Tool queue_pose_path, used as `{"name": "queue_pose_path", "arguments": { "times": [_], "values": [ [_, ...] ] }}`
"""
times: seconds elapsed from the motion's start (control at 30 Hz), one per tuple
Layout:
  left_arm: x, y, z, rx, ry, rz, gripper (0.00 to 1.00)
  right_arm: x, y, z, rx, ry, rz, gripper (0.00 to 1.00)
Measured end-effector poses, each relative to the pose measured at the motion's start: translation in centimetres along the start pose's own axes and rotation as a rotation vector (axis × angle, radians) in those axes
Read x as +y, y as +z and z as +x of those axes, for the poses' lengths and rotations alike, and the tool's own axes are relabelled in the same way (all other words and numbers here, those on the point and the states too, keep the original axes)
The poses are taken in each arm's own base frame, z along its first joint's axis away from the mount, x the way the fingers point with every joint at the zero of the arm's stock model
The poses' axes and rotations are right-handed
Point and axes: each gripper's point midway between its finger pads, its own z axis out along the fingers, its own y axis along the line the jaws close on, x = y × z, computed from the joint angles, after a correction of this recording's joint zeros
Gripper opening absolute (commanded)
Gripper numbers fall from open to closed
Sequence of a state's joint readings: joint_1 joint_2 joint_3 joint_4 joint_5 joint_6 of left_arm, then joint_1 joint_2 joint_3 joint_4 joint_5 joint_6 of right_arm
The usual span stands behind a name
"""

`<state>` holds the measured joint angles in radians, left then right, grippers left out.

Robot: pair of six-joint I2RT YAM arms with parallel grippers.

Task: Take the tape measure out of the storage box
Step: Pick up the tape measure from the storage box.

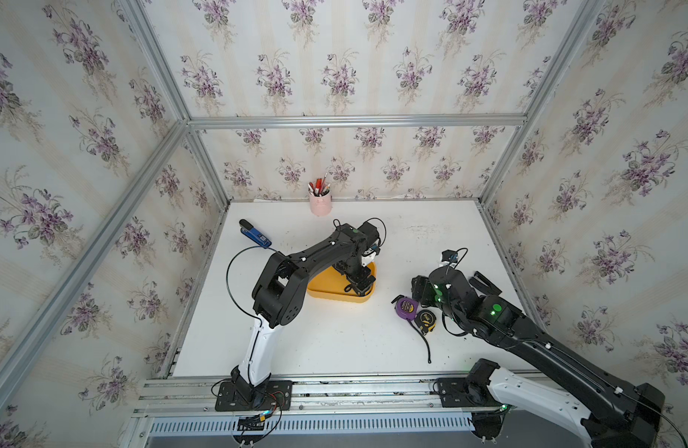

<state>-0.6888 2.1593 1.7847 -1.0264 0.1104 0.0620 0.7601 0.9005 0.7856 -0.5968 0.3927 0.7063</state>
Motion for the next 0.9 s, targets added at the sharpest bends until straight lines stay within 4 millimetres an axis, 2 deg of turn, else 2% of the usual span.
{"name": "queue_pose_path", "arguments": {
  "times": [0.33,0.9],
  "values": [
    [-0.2,1.7,-0.2,0.03,0.03,0.006,1.0,0.0,0.3,-0.3,-0.004,0.012,-0.008,0.81],
    [4.2,0.7,-0.8,-0.01,-0.034,-0.2,1.0,0.4,0.6,0.0,0.005,0.014,-0.033,0.81]
  ]
}}
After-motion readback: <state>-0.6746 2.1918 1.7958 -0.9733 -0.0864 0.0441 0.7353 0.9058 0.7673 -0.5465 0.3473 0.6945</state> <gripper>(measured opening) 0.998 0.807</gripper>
